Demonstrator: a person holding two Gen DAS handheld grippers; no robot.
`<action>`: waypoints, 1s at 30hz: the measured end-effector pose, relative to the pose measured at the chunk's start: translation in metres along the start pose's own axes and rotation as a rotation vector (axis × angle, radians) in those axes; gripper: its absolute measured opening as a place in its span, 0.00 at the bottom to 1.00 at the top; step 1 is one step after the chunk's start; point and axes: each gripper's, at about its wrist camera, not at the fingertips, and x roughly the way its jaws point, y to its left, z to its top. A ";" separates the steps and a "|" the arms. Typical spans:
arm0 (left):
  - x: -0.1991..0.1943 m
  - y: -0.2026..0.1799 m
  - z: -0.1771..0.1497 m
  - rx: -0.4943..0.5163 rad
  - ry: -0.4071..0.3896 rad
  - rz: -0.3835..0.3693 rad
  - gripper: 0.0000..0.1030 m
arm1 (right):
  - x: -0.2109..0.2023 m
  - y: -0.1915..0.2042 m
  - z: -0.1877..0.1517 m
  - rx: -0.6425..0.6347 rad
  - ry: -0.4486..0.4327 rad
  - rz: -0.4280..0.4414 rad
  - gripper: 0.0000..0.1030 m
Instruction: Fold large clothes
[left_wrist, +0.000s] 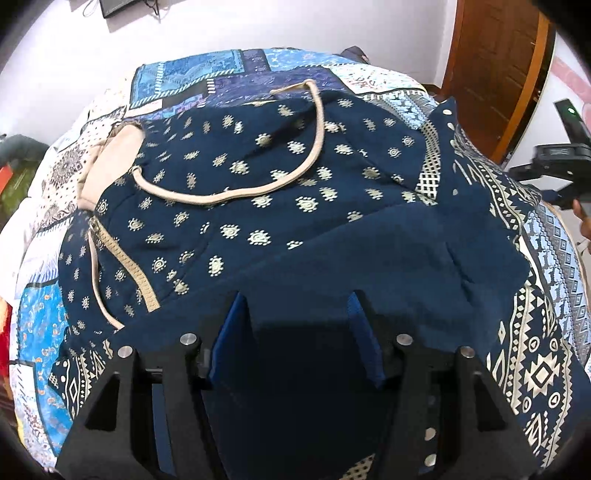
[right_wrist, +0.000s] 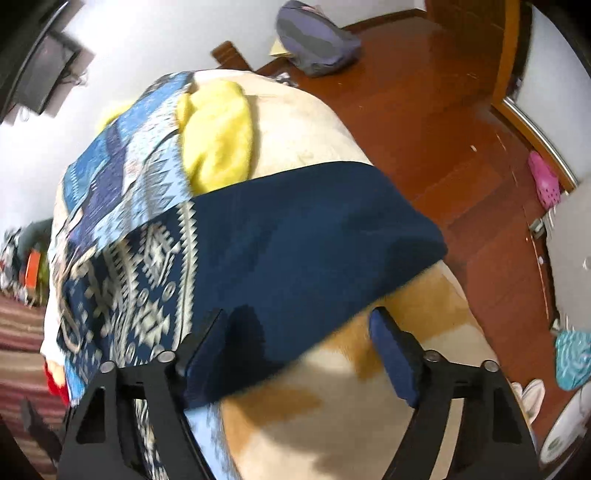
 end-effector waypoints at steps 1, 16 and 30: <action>0.000 -0.001 -0.001 0.002 -0.005 0.004 0.58 | 0.004 0.002 0.002 0.002 -0.011 -0.012 0.52; -0.056 0.042 0.001 -0.132 -0.051 -0.009 0.61 | -0.112 0.115 -0.034 -0.290 -0.310 0.052 0.06; -0.158 0.151 -0.081 -0.282 -0.130 0.064 0.69 | -0.086 0.286 -0.178 -0.662 -0.112 0.168 0.06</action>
